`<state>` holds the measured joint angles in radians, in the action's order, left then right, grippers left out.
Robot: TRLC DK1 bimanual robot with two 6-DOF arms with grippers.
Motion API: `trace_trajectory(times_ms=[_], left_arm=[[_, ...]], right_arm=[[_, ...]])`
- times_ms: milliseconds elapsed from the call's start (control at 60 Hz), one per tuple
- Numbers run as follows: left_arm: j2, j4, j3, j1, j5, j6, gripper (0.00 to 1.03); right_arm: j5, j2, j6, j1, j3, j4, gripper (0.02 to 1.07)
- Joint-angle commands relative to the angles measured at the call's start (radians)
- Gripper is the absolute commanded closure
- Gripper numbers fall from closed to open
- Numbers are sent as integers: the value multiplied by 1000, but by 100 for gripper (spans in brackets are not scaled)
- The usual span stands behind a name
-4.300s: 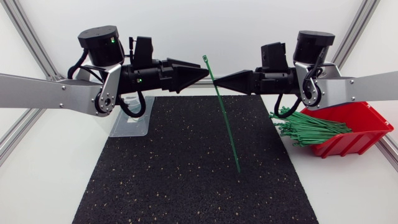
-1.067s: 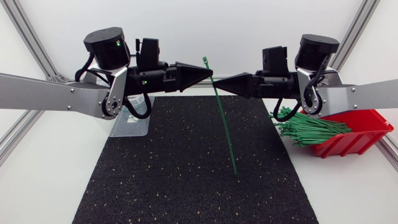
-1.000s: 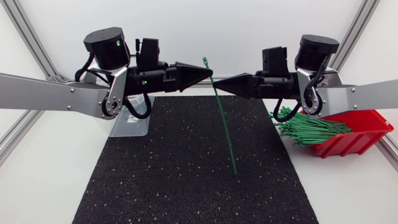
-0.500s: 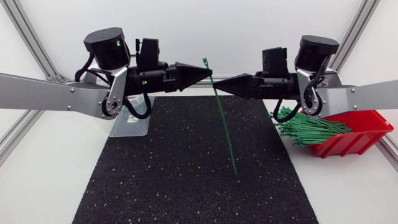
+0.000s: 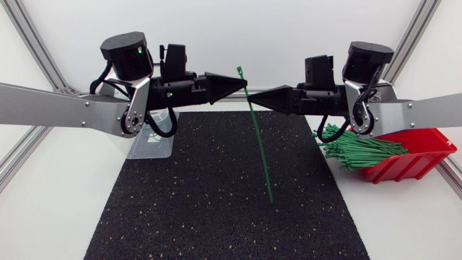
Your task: Take a green cable tie from the red box, thread the tail through the head to close it, then place it in the transparent bin on the left.
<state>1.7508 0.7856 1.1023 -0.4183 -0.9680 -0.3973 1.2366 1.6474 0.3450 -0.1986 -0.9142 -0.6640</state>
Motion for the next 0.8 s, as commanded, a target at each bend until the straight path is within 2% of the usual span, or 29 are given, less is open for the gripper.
trace_trajectory(times_ms=[0, 50, 83, 133, 200, 250, 467, 583, 650, 700, 783], left_arm=[[13, 15, 37, 0, 8, -31, 100], [13, 12, 37, -2, 9, -32, 100], [12, 12, 37, 0, 9, -35, 100], [4, 9, 36, 0, 11, -37, 100], [-5, 0, 36, 1, 11, -40, 100], [-13, -11, 37, 6, 11, -41, 100], [-85, -132, 64, 46, -15, -25, 100], [-149, -310, 82, 65, -20, 84, 100], [-175, -433, 100, 75, -18, 161, 100], [-186, -483, 113, 84, -18, 181, 100], [-197, -511, 110, 96, -20, 184, 100]], right_arm=[[3, -18, 23, -21, 20, -16, 96], [-5, -21, 25, -19, 20, -14, 89], [-3, -23, 26, -19, 18, -14, 80], [-6, -28, 29, -19, 18, -13, 59], [-6, -43, 32, -19, 15, -6, 26], [-6, -60, 34, -10, 12, -3, 17], [69, -92, 34, 57, -38, 32, 16], [107, -75, 28, 105, -72, 44, 16], [123, -61, 14, 134, -87, 44, 21], [126, -52, 9, 153, -97, 46, 21], [127, -34, -5, 172, -106, 47, 21]])
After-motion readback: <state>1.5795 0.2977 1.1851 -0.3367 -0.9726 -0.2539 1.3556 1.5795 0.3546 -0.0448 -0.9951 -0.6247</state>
